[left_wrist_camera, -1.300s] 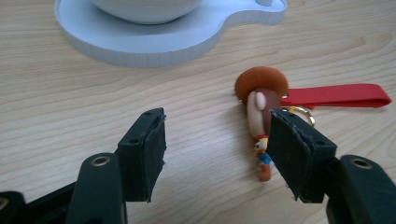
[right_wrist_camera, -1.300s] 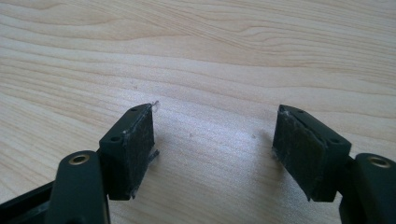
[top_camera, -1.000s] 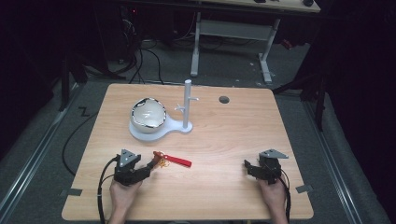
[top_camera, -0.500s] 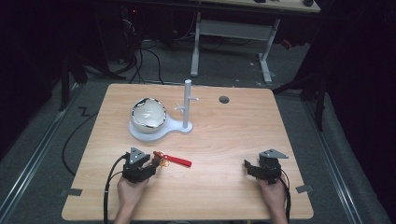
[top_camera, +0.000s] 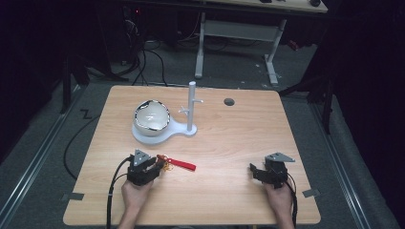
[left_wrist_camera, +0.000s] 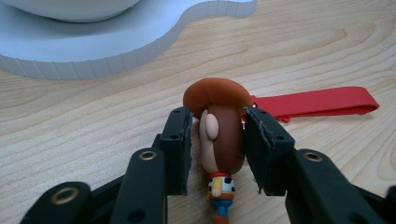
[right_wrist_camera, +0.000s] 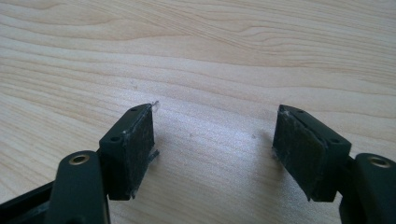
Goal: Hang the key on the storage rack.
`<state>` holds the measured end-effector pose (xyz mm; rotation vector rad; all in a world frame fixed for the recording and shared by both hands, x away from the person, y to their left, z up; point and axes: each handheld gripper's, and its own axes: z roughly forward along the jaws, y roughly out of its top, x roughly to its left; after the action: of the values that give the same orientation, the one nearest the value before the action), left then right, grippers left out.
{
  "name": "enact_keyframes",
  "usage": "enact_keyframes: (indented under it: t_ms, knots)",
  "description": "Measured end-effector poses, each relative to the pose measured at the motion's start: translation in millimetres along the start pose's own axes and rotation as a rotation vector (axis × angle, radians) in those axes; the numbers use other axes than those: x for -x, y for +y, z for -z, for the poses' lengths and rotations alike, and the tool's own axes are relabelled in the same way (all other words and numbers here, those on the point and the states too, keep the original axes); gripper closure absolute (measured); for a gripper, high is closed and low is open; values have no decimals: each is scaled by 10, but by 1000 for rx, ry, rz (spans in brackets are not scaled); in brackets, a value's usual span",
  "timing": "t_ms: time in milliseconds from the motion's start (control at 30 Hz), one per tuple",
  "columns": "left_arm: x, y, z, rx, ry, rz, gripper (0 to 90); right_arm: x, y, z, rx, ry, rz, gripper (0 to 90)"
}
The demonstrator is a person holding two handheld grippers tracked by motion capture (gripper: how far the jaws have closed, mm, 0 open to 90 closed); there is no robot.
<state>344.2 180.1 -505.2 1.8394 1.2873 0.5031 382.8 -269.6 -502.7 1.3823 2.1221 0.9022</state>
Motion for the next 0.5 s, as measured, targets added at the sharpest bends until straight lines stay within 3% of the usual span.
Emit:
enact_keyframes:
  t_ms: [500]
  knots:
    - [-8, 1, -12, -22, -10, 11, 670, 0, 0, 0, 0, 0, 0, 296]
